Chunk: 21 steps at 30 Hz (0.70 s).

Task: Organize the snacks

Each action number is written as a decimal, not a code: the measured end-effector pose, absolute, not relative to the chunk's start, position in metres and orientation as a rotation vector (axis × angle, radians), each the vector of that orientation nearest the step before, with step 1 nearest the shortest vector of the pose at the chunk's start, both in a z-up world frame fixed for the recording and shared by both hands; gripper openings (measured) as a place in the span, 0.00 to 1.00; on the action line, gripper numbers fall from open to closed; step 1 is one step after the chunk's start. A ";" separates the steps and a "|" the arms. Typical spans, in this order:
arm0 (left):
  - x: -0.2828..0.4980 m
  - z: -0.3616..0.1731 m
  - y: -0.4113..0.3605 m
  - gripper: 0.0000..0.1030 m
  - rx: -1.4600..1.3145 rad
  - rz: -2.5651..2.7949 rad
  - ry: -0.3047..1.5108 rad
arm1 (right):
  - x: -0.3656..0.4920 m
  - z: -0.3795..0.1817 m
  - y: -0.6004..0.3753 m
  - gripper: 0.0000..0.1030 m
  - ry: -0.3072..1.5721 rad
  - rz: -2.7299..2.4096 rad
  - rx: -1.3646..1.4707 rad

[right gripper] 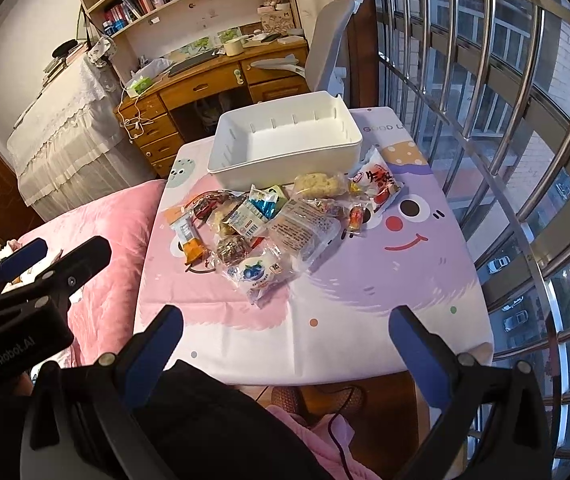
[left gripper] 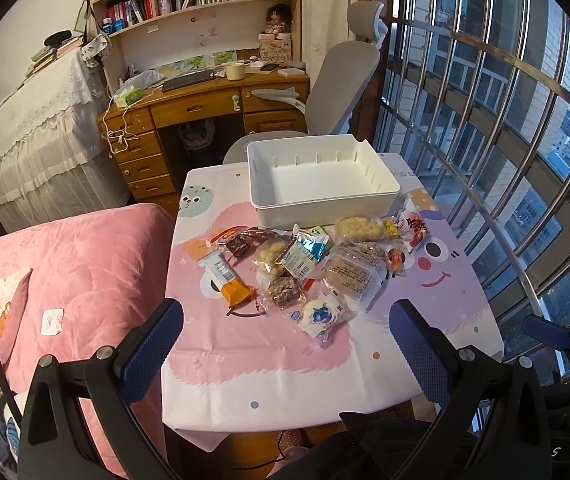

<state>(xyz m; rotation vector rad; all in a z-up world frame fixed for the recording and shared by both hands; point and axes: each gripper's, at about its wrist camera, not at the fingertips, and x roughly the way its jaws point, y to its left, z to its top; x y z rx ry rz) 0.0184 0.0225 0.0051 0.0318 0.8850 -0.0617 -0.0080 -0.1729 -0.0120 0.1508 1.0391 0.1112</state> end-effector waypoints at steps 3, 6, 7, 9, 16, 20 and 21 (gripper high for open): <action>0.022 0.001 0.027 0.99 0.031 -0.083 0.878 | -0.005 -0.012 -0.163 0.99 1.037 0.084 0.153; 0.028 -0.002 0.030 0.99 0.032 -0.108 0.879 | -0.002 -0.010 -0.156 0.99 1.033 0.062 0.150; 0.030 -0.003 0.032 0.99 0.030 -0.117 0.883 | -0.002 -0.011 -0.154 0.99 1.031 0.056 0.148; 0.034 -0.004 0.034 0.99 0.024 -0.133 0.893 | 0.000 -0.011 -0.150 0.99 1.029 0.047 0.151; 0.047 -0.021 0.043 0.99 -0.010 -0.188 0.957 | -0.005 -0.014 -0.141 0.99 1.036 0.012 0.137; 0.055 -0.034 0.047 0.99 -0.052 -0.195 1.005 | -0.007 -0.014 -0.138 0.99 1.041 0.008 0.106; 0.057 -0.038 0.048 0.99 -0.063 -0.191 1.020 | -0.007 -0.014 -0.139 0.99 1.043 0.008 0.100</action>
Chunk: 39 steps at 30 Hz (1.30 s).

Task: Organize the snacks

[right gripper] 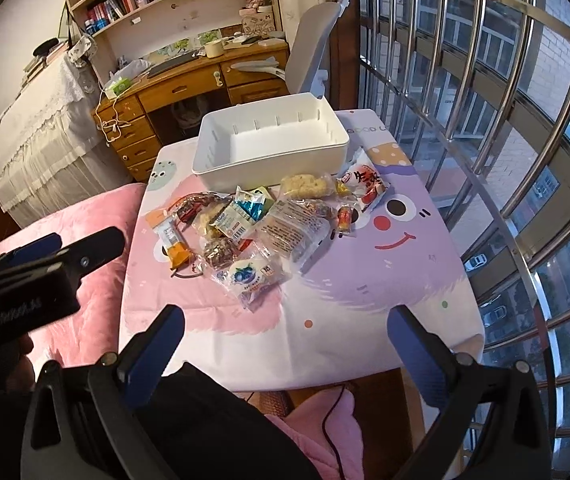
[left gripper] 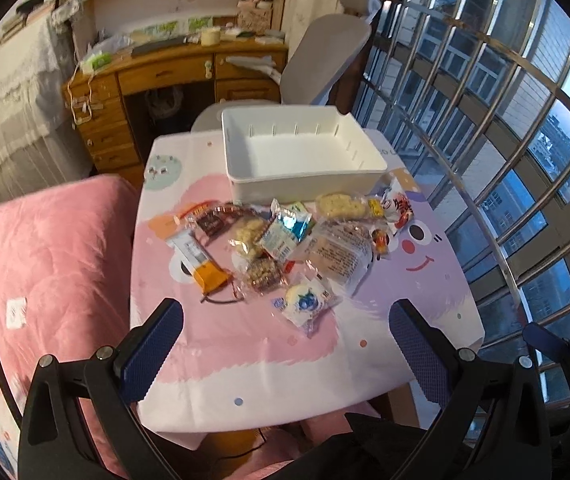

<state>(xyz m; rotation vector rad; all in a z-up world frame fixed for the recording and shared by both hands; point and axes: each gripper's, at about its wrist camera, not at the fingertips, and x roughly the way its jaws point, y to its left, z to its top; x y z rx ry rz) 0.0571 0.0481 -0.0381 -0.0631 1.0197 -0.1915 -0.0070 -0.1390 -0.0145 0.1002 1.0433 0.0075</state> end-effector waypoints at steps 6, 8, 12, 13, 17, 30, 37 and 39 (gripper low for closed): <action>0.074 -0.065 0.051 0.99 -0.151 -0.135 1.117 | 0.004 -0.023 -0.150 0.98 1.023 0.024 0.049; 0.081 -0.076 0.049 0.99 -0.175 -0.112 1.150 | 0.011 -0.027 -0.154 0.98 1.017 0.038 0.022; 0.095 -0.095 0.043 0.98 -0.223 -0.045 1.224 | 0.033 -0.036 -0.165 0.97 1.019 0.085 -0.030; 0.099 -0.099 0.042 0.98 -0.237 -0.024 1.237 | 0.039 -0.038 -0.167 0.97 1.019 0.099 -0.047; 0.117 -0.118 0.033 0.98 -0.268 0.050 1.291 | 0.062 -0.051 -0.176 0.97 1.007 0.176 -0.121; 0.159 -0.198 0.002 0.98 -0.316 0.194 1.497 | 0.123 -0.123 -0.184 0.97 0.982 0.465 -0.346; 0.173 -0.242 -0.005 0.97 -0.354 0.228 1.609 | 0.138 -0.164 -0.167 0.97 0.939 0.607 -0.479; 0.176 -0.252 -0.006 0.97 -0.369 0.241 1.631 | 0.143 -0.173 -0.163 0.97 0.938 0.644 -0.484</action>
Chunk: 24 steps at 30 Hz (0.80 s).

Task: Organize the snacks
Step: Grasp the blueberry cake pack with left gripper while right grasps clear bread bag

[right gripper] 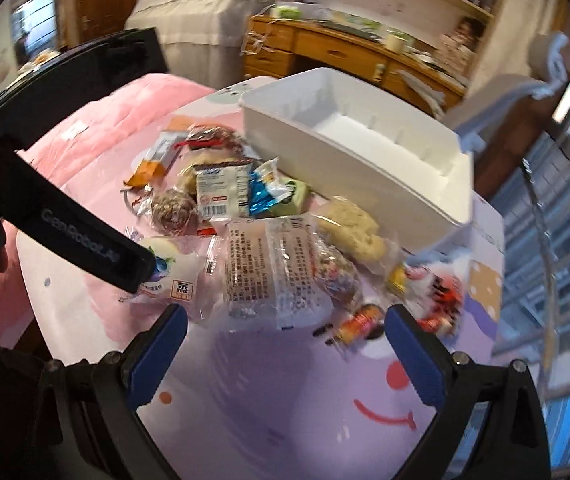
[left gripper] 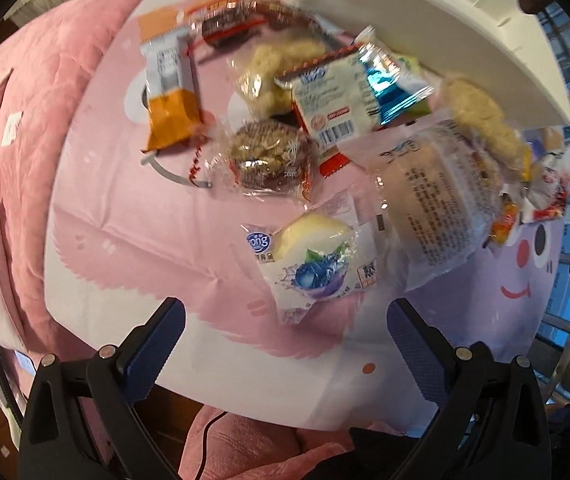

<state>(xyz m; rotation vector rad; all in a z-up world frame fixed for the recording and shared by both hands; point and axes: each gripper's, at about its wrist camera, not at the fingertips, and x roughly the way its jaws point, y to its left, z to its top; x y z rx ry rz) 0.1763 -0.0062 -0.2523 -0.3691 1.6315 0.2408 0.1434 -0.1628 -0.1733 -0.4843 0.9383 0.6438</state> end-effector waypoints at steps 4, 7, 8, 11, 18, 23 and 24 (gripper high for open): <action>0.187 -0.273 -0.007 0.96 -0.401 0.267 1.662 | 0.155 -0.192 -0.151 0.97 0.947 0.713 -0.490; 0.194 -0.285 -0.006 0.93 -0.434 0.279 1.682 | 0.161 -0.204 -0.143 0.97 0.961 0.779 -0.482; 0.195 -0.288 -0.005 0.92 -0.448 0.282 1.686 | 0.163 -0.209 -0.140 0.97 0.971 0.801 -0.478; 0.199 -0.300 -0.004 0.88 -0.484 0.286 1.711 | 0.166 -0.218 -0.132 0.97 0.985 0.851 -0.472; 0.201 -0.320 0.002 0.84 -0.577 0.279 1.710 | 0.172 -0.231 -0.122 0.97 0.997 0.875 -0.479; 0.215 -0.337 0.011 0.79 -0.629 0.271 1.702 | 0.173 -0.240 -0.114 0.99 0.972 0.869 -0.543; 0.215 -0.338 0.012 0.77 -0.639 0.270 1.698 | 0.174 -0.242 -0.113 1.00 0.971 0.866 -0.549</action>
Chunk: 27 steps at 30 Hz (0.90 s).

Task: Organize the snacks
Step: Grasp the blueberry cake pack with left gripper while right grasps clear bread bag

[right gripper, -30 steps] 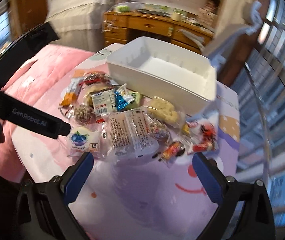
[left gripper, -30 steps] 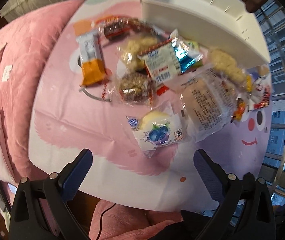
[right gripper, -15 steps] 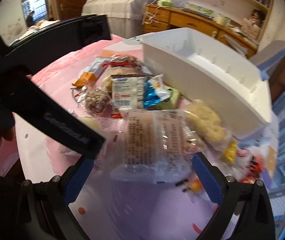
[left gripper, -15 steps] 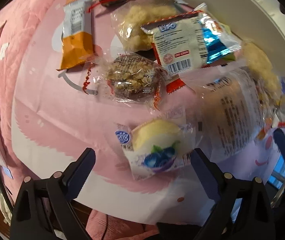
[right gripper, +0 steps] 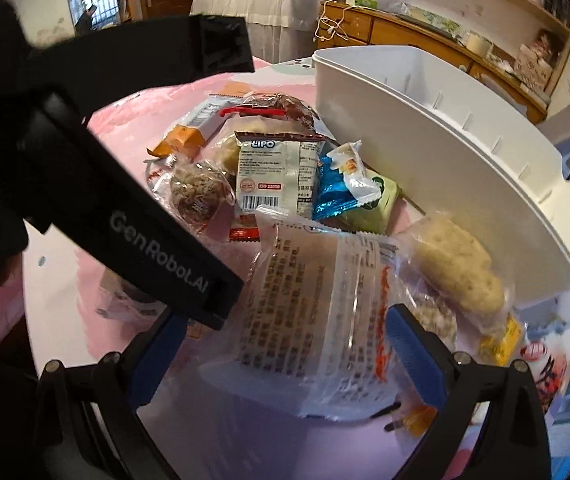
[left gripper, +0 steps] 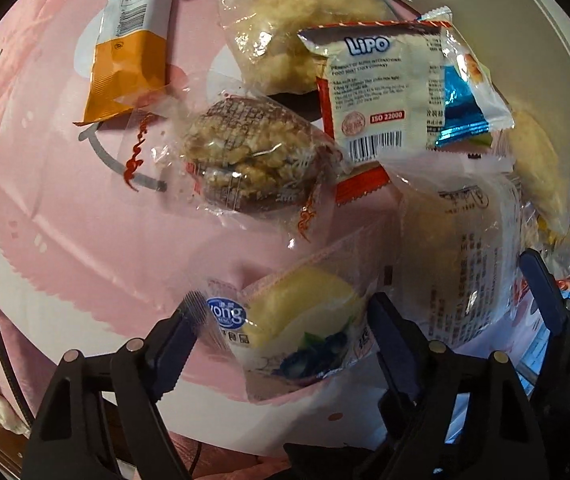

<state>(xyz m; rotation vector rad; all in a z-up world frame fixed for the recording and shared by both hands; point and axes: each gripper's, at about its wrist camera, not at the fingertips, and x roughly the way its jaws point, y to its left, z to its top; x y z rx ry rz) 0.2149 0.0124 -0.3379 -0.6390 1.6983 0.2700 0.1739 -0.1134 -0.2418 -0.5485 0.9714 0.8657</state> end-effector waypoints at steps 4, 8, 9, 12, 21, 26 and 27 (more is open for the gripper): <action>0.214 -0.346 0.027 0.62 -0.694 0.272 1.676 | 0.179 -0.251 -0.109 1.00 0.990 0.866 -0.566; 0.209 -0.348 0.034 0.59 -0.695 0.288 1.665 | 0.187 -0.260 -0.105 1.00 1.049 0.885 -0.562; 0.207 -0.346 0.032 0.58 -0.700 0.290 1.660 | 0.190 -0.263 -0.106 1.00 1.076 0.881 -0.543; 0.200 -0.340 0.030 0.56 -0.694 0.315 1.642 | 0.206 -0.270 -0.111 1.00 1.173 0.845 -0.439; 0.169 -0.324 0.046 0.54 -0.694 0.356 1.612 | 0.219 -0.264 -0.113 0.77 1.231 0.855 -0.369; 0.160 -0.304 0.044 0.54 -0.686 0.363 1.582 | 0.222 -0.259 -0.108 0.72 1.275 0.825 -0.364; 0.158 -0.299 0.045 0.54 -0.680 0.360 1.575 | 0.222 -0.257 -0.107 0.71 1.286 0.818 -0.357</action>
